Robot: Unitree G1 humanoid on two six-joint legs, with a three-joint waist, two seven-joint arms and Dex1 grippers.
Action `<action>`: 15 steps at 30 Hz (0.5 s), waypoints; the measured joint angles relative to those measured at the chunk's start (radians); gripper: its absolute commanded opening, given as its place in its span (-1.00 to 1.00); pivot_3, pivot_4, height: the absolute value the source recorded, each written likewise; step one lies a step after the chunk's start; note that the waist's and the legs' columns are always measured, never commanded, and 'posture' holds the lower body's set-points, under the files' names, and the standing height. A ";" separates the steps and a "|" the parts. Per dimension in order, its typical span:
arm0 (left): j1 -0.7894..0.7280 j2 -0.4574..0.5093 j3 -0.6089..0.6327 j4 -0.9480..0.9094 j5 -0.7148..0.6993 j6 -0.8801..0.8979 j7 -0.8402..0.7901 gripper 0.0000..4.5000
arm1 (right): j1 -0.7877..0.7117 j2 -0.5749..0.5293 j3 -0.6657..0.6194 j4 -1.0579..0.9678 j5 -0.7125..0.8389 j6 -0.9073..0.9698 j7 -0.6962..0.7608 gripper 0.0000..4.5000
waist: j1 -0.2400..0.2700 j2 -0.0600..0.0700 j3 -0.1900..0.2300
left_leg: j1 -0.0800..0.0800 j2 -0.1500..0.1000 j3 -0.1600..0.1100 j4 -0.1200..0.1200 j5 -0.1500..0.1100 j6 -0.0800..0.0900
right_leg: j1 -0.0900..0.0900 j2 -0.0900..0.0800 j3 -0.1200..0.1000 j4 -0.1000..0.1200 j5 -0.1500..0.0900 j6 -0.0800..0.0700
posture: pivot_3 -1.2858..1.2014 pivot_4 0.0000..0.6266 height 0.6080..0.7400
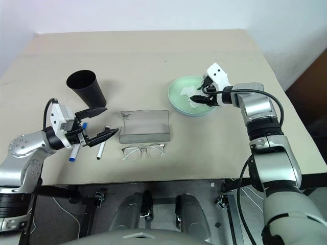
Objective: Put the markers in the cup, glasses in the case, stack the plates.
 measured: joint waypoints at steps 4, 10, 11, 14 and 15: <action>0.010 0.002 0.000 -0.001 0.000 0.000 0.000 1.00 | -0.001 -0.016 -0.004 -0.036 0.005 0.004 0.033 0.98 | 0.001 0.000 0.000 | 0.000 0.000 0.000 0.000 0.000 0.000 | 0.000 0.000 0.000 0.000 0.000 0.000 | 0.03 -0.52 0.62; 0.016 0.002 0.001 -0.011 -0.002 0.003 0.008 1.00 | -0.047 -0.056 -0.069 -0.100 0.071 0.080 0.105 0.98 | 0.000 0.000 0.000 | 0.000 0.000 0.000 -0.001 0.000 0.000 | -0.001 0.000 0.001 0.000 -0.002 -0.003 | 0.03 -0.52 0.62; 0.017 0.002 0.002 -0.013 -0.002 0.006 0.010 1.00 | -0.055 -0.057 -0.076 -0.129 0.094 0.105 0.132 0.98 | 0.000 0.000 0.000 | 0.000 0.000 0.000 -0.001 0.000 0.000 | -0.001 0.000 0.001 0.000 -0.002 -0.003 | 0.03 -0.52 0.62; 0.016 0.001 0.003 -0.023 -0.002 0.008 0.022 1.00 | -0.073 -0.056 -0.060 -0.262 0.171 0.203 0.252 0.98 | -0.006 0.000 0.000 | 0.000 0.001 0.000 -0.002 0.000 0.000 | -0.001 0.000 0.001 0.000 -0.001 -0.002 | 0.03 -0.52 0.62; 0.016 -0.001 0.006 -0.027 -0.002 0.008 0.025 1.00 | -0.076 -0.054 -0.043 -0.287 0.182 0.224 0.280 0.98 | -0.007 0.000 0.000 | 0.000 0.001 0.000 -0.002 0.000 0.000 | -0.001 0.000 0.001 0.000 -0.001 -0.001 | 0.03 -0.52 0.62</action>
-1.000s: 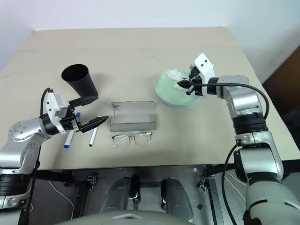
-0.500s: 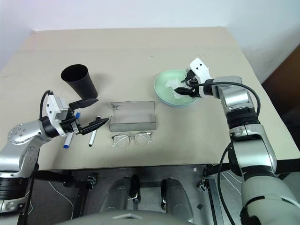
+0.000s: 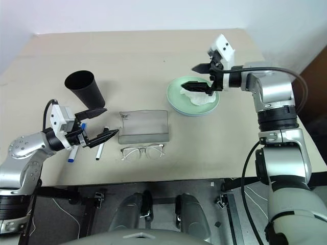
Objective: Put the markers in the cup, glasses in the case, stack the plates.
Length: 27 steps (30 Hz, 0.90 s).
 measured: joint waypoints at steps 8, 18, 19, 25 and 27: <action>0.000 -0.001 0.001 -0.002 0.001 0.008 0.004 1.00 | -0.003 0.040 0.175 -0.139 0.073 0.104 0.227 0.98 | -0.011 0.000 0.000 | 0.000 -0.001 0.000 0.001 0.000 0.000 | 0.000 -0.001 0.000 0.000 -0.001 -0.002 | 0.03 -0.52 0.62; 0.003 -0.001 0.001 -0.018 0.001 0.011 0.005 1.00 | -0.007 0.103 0.381 -0.194 0.082 0.218 0.329 0.98 | -0.018 0.000 0.000 | -0.001 -0.001 0.000 -0.001 0.000 0.000 | -0.002 -0.002 0.000 -0.001 -0.001 -0.002 | 0.03 -0.52 0.62; 0.003 -0.001 0.000 -0.018 0.001 0.011 0.005 1.00 | -0.010 0.112 0.400 -0.190 0.071 0.218 0.329 0.98 | -0.018 0.000 0.000 | -0.001 -0.001 0.000 -0.001 0.000 0.000 | -0.002 -0.002 0.001 -0.001 -0.001 -0.002 | 0.03 -0.52 0.62; 0.002 -0.008 -0.011 -0.019 0.003 0.010 0.009 1.00 | -0.054 0.197 0.518 -0.073 -0.028 0.180 0.309 0.98 | -0.017 0.000 0.000 | -0.001 -0.001 0.001 -0.002 0.000 0.000 | -0.002 -0.002 0.001 -0.001 0.000 -0.003 | 0.03 -0.52 0.62; 0.002 -0.013 -0.011 -0.019 0.003 0.009 0.011 1.00 | -0.055 0.210 0.537 -0.046 -0.054 0.168 0.308 0.98 | -0.016 0.000 0.000 | -0.001 -0.001 0.001 -0.002 0.000 0.000 | -0.002 -0.002 0.001 -0.002 0.000 -0.003 | 0.03 -0.52 0.62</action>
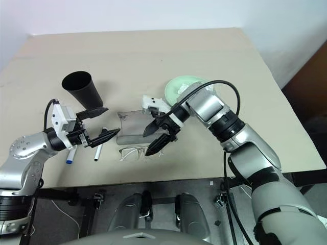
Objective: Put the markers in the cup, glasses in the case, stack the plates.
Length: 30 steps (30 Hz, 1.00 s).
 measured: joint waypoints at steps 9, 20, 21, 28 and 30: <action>0.001 -0.008 -0.008 0.002 0.010 -0.011 -0.009 1.00 | 0.000 0.034 0.030 0.019 -0.054 -0.037 0.013 0.98 | -0.003 0.000 0.000 | 0.001 0.000 0.001 -0.002 0.000 0.000 | 0.000 0.000 0.000 0.000 0.000 0.000 | 0.03 -0.52 0.62; 0.008 -0.031 -0.015 0.019 0.024 -0.039 -0.016 1.00 | 0.007 0.065 0.064 0.010 -0.081 -0.040 0.019 0.98 | -0.002 0.000 0.000 | 0.001 0.000 0.002 -0.002 0.000 0.000 | 0.000 -0.001 0.000 0.000 0.000 0.000 | 0.03 -0.52 0.62; 0.010 -0.031 -0.018 0.019 0.024 -0.039 -0.016 1.00 | 0.007 0.066 0.065 0.008 -0.081 -0.036 0.019 0.91 | -0.002 0.000 0.000 | 0.001 0.000 0.001 -0.002 0.000 0.000 | 0.000 -0.001 0.000 0.000 0.000 0.000 | 0.03 -0.52 0.62; 0.021 -0.031 -0.019 0.019 0.028 -0.040 -0.016 1.00 | 0.025 0.088 0.097 0.007 -0.099 -0.023 0.009 0.29 | -0.003 0.000 0.000 | 0.000 0.000 0.002 -0.002 0.000 0.000 | -0.001 -0.001 0.000 -0.001 0.000 0.000 | 0.03 -0.52 0.62; 0.021 -0.030 -0.019 0.018 0.028 -0.040 -0.016 1.00 | 0.025 0.097 0.098 0.007 -0.102 -0.023 0.003 0.29 | -0.003 0.000 0.000 | 0.000 0.000 0.002 -0.003 0.000 0.000 | -0.001 -0.001 0.000 -0.001 0.000 0.000 | 0.03 -0.52 0.62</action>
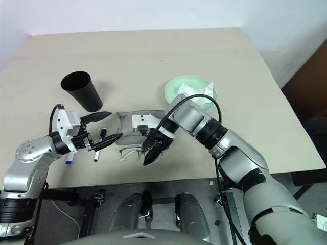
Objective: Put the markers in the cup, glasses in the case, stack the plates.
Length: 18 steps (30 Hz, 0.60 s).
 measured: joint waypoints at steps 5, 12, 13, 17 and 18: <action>0.002 0.003 0.000 -0.001 0.000 0.001 0.001 1.00 | 0.000 0.017 0.000 0.006 -0.005 0.010 -0.015 0.29 | 0.000 0.000 0.000 | 0.000 0.000 0.000 0.000 0.000 0.000 | -0.002 0.000 0.000 0.000 0.000 0.000 | 0.03 -0.52 0.62; 0.005 0.003 0.000 -0.011 0.000 0.005 0.007 1.00 | 0.000 0.041 -0.005 0.024 -0.005 0.036 -0.030 -0.26 | 0.000 0.000 0.000 | 0.000 0.000 0.000 0.000 0.000 0.000 | -0.003 0.000 0.000 0.000 0.000 0.000 | 0.03 -0.52 0.62; 0.005 0.003 0.000 -0.012 0.000 0.006 0.008 1.00 | 0.000 0.043 -0.005 0.028 -0.005 0.037 -0.031 -0.40 | 0.000 0.000 0.000 | 0.000 0.000 0.000 0.000 0.000 0.000 | -0.003 0.000 0.000 0.000 0.000 0.000 | 0.03 -0.52 0.62; 0.005 0.003 -0.002 -0.019 0.003 0.015 0.010 1.00 | -0.001 0.045 -0.010 0.042 -0.004 0.041 -0.037 -0.98 | 0.000 0.000 0.000 | 0.000 0.000 0.001 -0.001 0.000 0.000 | -0.003 0.000 0.000 0.000 0.000 0.000 | 0.03 -0.52 0.62; 0.005 0.004 -0.004 -0.020 0.004 0.016 0.010 1.00 | -0.002 0.047 -0.012 0.041 -0.001 0.043 -0.035 -0.98 | 0.000 0.000 0.000 | 0.000 0.000 0.001 -0.001 0.000 0.000 | -0.003 0.000 0.000 0.000 0.000 0.000 | 0.03 -0.52 0.62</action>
